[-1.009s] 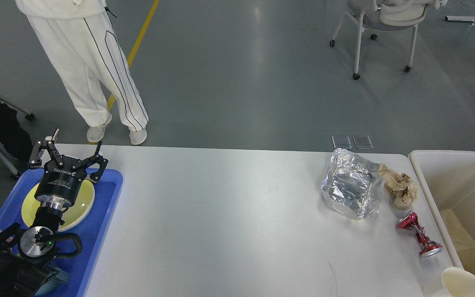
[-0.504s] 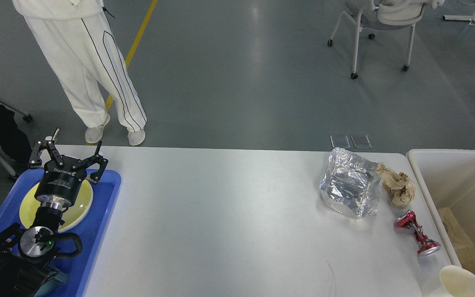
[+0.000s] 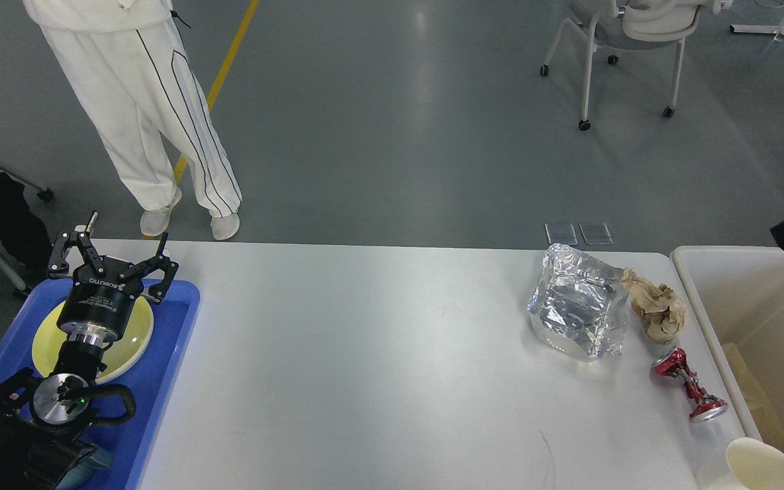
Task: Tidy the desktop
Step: 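Move the right gripper over to the silver foil bag, then grasp the silver foil bag with the right gripper and lift it, then carry the foil bag over the white bin and release it, then swing the right gripper back toward the remaining brown paper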
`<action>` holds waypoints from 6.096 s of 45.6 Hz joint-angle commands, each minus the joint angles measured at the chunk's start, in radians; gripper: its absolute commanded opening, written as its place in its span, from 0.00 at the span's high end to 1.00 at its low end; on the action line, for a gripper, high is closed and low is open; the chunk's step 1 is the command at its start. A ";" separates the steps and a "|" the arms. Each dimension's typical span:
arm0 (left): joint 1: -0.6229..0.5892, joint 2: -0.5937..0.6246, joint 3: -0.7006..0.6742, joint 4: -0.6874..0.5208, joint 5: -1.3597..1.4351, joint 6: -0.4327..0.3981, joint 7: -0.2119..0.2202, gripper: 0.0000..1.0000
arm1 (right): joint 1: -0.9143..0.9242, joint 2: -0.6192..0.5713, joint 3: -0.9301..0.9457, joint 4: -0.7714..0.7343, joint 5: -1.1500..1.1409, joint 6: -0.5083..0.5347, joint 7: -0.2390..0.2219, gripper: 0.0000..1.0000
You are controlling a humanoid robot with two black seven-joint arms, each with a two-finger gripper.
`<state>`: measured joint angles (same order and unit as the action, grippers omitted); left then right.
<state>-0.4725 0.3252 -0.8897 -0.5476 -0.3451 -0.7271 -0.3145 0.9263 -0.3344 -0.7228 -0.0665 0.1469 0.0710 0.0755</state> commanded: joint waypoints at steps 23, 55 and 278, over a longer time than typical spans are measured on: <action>0.000 0.000 0.000 0.000 0.000 0.000 0.000 0.03 | 0.549 0.014 -0.156 0.526 -0.030 0.748 0.004 0.00; 0.000 0.000 0.000 0.000 0.000 0.000 0.000 0.03 | 0.539 -0.075 -0.234 1.042 -0.297 0.314 -0.002 0.00; 0.000 0.000 0.000 0.000 0.000 0.000 0.000 0.03 | -0.037 -0.043 0.111 0.082 -0.148 -0.034 0.009 0.00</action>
<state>-0.4725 0.3252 -0.8897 -0.5476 -0.3453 -0.7271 -0.3145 0.8295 -0.4007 -0.5544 0.0128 -0.0005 0.0057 0.0844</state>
